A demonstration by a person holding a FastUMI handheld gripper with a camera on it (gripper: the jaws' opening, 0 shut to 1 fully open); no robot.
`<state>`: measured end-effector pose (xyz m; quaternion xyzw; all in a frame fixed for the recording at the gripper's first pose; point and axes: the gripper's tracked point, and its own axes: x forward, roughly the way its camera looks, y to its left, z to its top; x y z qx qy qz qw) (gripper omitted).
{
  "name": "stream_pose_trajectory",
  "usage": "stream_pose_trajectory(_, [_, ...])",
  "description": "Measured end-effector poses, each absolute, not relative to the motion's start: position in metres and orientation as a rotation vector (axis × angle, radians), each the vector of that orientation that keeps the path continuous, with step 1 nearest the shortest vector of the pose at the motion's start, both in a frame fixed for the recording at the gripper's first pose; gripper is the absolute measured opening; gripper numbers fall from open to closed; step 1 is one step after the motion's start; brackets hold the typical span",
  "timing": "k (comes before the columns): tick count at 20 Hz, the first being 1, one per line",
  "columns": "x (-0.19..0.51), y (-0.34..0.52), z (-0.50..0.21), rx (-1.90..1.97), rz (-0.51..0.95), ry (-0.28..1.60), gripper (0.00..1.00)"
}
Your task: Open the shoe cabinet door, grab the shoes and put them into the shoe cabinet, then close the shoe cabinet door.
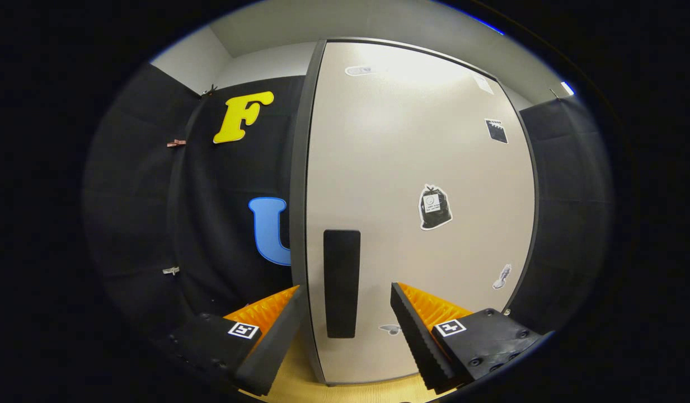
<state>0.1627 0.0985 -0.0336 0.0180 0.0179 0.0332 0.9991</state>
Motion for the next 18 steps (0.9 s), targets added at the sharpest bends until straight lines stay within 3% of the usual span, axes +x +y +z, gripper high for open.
stream_pose_trajectory(7, [0.177,0.102,-0.037,0.020,0.045,0.033,0.93])
stream_pose_trajectory(9, [0.177,0.103,-0.036,0.011,0.038,0.024,0.74])
stream_pose_trajectory(11, [0.176,0.105,-0.036,0.014,0.040,0.028,0.63])
stream_pose_trajectory(13, [0.181,0.104,-0.037,0.007,0.030,0.028,0.42])
stream_pose_trajectory(16, [0.176,0.104,-0.037,0.007,0.040,0.033,0.35])
stream_pose_trajectory(17, [0.177,0.104,-0.037,0.005,0.043,0.035,0.26])
stream_pose_trajectory(18, [0.176,0.104,-0.037,-0.002,0.046,0.035,0.26])
